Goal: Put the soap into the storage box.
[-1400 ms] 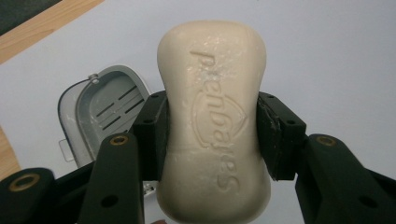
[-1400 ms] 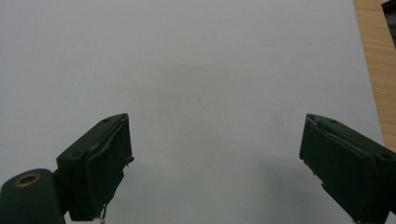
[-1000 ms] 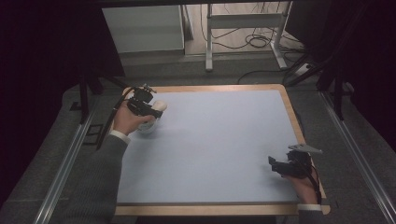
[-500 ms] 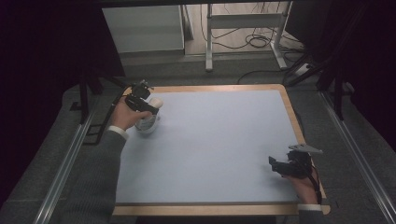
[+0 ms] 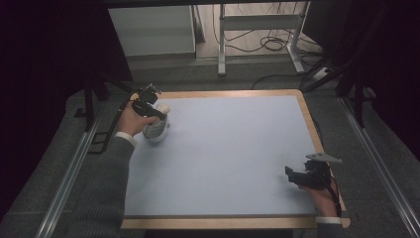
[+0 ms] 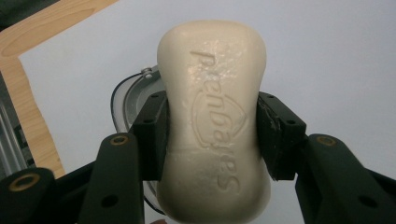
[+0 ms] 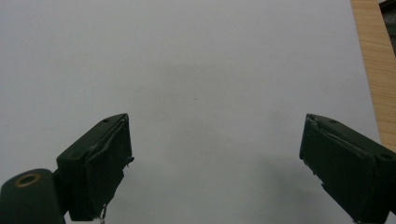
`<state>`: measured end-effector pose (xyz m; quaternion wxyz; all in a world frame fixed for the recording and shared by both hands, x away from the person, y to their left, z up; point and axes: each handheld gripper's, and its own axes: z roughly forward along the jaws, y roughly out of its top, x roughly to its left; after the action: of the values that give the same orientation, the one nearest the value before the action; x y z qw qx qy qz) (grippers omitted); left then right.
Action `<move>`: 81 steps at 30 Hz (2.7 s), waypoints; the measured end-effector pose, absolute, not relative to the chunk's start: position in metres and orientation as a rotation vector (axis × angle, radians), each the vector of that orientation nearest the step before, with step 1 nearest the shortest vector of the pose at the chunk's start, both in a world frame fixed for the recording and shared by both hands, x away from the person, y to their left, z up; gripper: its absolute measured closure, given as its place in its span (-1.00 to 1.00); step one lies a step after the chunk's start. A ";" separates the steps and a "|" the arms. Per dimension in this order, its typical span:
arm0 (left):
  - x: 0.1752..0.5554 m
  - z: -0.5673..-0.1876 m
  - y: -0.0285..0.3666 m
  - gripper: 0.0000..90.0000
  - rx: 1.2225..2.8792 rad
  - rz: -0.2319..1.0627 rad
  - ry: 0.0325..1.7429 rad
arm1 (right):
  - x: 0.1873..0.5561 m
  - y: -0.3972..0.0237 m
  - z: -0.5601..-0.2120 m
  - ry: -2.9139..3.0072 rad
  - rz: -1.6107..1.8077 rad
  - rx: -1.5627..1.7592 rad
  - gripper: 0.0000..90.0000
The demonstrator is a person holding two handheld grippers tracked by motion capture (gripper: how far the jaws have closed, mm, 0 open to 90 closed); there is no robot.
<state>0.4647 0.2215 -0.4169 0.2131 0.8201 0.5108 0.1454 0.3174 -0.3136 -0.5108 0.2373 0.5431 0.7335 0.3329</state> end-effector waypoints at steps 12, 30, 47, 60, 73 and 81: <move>0.466 -0.432 0.229 0.10 2.274 0.390 1.473 | 0.318 -0.313 -0.512 2.014 0.905 1.487 -0.80; 0.474 -0.464 0.238 0.10 2.275 0.318 1.545 | 0.318 -0.313 -0.513 2.014 0.902 1.489 -0.80; 0.463 -0.453 0.238 -0.13 2.204 0.344 1.474 | 0.318 -0.314 -0.513 2.014 0.901 1.488 -0.80; 0.407 -0.442 0.231 -0.32 2.140 0.398 1.277 | 0.317 -0.313 -0.512 2.016 0.904 1.484 -0.80; 0.358 -0.489 0.200 -0.36 2.167 0.301 1.143 | 0.316 -0.312 -0.510 2.017 0.922 1.462 -0.80; 0.334 -0.517 0.185 -0.38 2.162 0.239 1.105 | 0.315 -0.311 -0.508 2.016 0.937 1.441 -0.80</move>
<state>0.3341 0.1848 -0.5166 0.3437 0.8321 0.4254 0.0920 0.3152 -0.3109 -0.5081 0.2434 0.5276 0.7381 0.3430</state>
